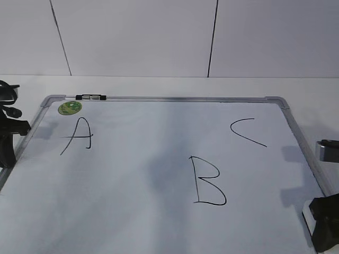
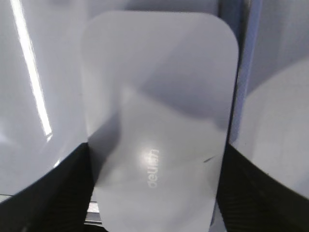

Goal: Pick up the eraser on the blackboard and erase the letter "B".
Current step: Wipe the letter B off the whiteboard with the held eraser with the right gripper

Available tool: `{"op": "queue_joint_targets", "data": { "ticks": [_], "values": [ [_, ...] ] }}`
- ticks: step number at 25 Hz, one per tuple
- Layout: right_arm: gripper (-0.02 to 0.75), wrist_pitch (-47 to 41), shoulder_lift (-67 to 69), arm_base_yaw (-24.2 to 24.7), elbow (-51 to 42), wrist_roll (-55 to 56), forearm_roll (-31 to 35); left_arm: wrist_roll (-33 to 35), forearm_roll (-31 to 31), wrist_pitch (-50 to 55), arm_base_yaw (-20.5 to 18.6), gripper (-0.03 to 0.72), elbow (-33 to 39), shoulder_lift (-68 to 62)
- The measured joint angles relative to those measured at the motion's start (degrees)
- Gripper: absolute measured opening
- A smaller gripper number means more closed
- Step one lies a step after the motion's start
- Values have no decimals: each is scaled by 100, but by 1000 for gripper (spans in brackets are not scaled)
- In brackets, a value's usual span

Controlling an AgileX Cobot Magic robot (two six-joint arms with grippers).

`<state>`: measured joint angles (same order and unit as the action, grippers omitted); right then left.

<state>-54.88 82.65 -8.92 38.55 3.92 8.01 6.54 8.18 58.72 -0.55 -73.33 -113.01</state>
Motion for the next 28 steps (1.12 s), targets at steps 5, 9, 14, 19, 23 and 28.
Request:
{"op": "queue_joint_targets", "data": {
  "ticks": [5, 9, 14, 19, 23, 28],
  "values": [
    [551, 0, 0, 0, 4, -13, -10, 0, 57, 0, -9, 36, 0, 0],
    [550, -11, 0, 0, 4, -13, -10, 0, 67, 11, -9, 36, 0, 0],
    [550, -221, 16, 0, 141, -13, -40, 0, 67, 11, -9, 36, 0, 0],
    [550, -834, 26, 0, 658, -13, -133, 0, 67, 11, -9, 36, 0, 0],
    [549, -1063, 26, 0, 1093, -13, -133, 0, 67, 11, -9, 36, 0, 0],
    [549, -1150, 26, -266, 1821, -35, -258, 0, 67, 21, -9, 36, 0, 0]
  ]
}}
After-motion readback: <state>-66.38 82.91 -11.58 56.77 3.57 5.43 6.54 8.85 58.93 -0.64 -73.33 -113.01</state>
